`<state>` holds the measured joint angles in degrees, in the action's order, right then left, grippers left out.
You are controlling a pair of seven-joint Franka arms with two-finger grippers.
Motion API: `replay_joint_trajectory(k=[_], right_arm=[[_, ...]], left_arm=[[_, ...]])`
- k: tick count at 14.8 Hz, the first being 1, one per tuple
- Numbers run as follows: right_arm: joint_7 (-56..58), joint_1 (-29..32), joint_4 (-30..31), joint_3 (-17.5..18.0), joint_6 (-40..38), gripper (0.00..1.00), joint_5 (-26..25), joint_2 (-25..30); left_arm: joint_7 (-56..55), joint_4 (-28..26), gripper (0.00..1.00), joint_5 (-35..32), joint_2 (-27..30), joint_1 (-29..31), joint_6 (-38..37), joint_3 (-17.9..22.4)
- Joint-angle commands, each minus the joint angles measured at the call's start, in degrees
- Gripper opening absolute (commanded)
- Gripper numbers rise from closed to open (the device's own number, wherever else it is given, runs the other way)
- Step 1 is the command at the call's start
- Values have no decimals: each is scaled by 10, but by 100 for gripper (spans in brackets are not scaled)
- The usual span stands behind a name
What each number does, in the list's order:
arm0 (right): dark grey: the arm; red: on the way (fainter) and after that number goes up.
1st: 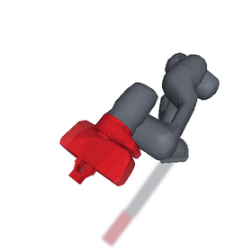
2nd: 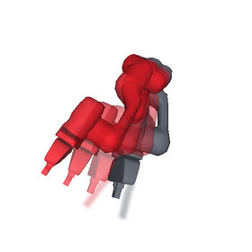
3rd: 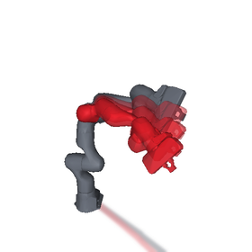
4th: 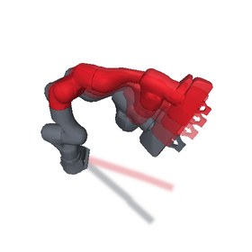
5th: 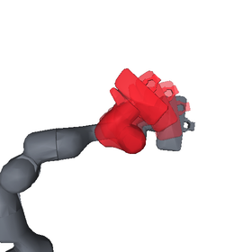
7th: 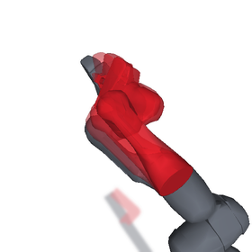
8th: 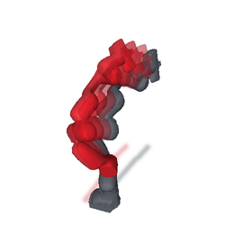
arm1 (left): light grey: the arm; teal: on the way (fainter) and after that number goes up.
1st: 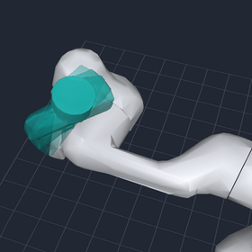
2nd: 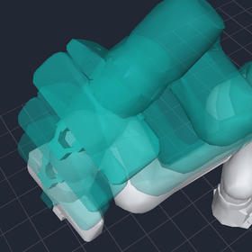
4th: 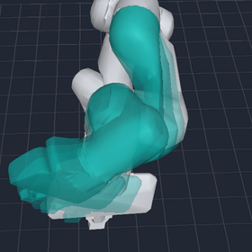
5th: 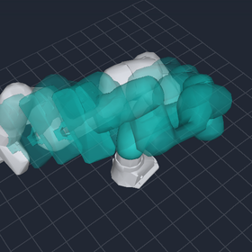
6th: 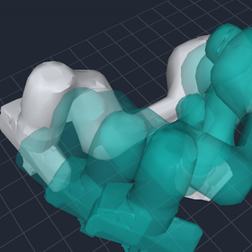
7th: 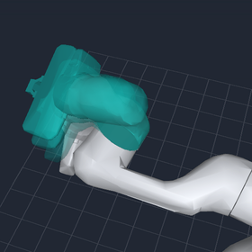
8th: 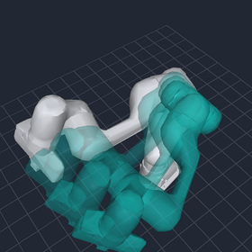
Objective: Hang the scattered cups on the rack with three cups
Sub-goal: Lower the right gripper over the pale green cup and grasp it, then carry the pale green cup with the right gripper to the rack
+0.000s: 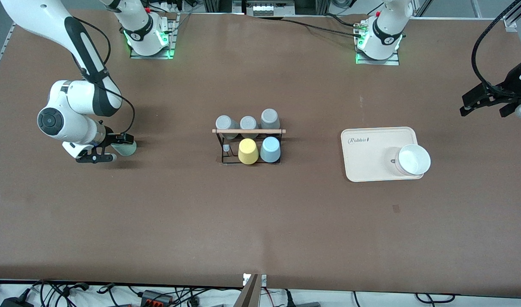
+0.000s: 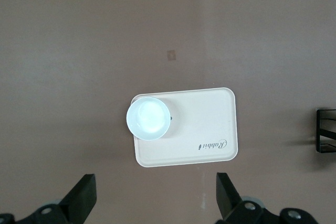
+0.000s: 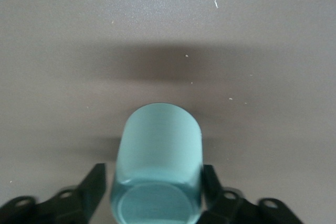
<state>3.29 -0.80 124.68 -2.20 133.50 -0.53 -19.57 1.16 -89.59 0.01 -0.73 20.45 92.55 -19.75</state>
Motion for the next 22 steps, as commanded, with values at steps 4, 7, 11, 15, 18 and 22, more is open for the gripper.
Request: replay_joint_trajectory(k=[4, 7, 11, 15, 18, 22], right_arm=[[-7, -4, -58, 4, -81, 20, 0, 30], [-8, -46, -172, 4, -197, 19, 9, 21], [-49, -129, -257, 4, -222, 18, 31, 10], [-178, -215, -338, 4, -259, 18, 73, -18], [-272, -270, -378, 4, -258, 18, 73, -41], [-374, -321, -418, 4, -251, 18, 70, -79]], left_arm=[[13, -1, 100, 9, 11, -149, -26, 145], [13, -1, 100, 9, 17, -194, -33, 185], [14, -1, 100, 10, 20, -221, -36, 218], [55, -5, 100, 29, 21, -194, -38, 212], [32, -3, 100, 29, 27, -193, -37, 211], [25, -6, 100, 29, 35, -190, -45, 216]])
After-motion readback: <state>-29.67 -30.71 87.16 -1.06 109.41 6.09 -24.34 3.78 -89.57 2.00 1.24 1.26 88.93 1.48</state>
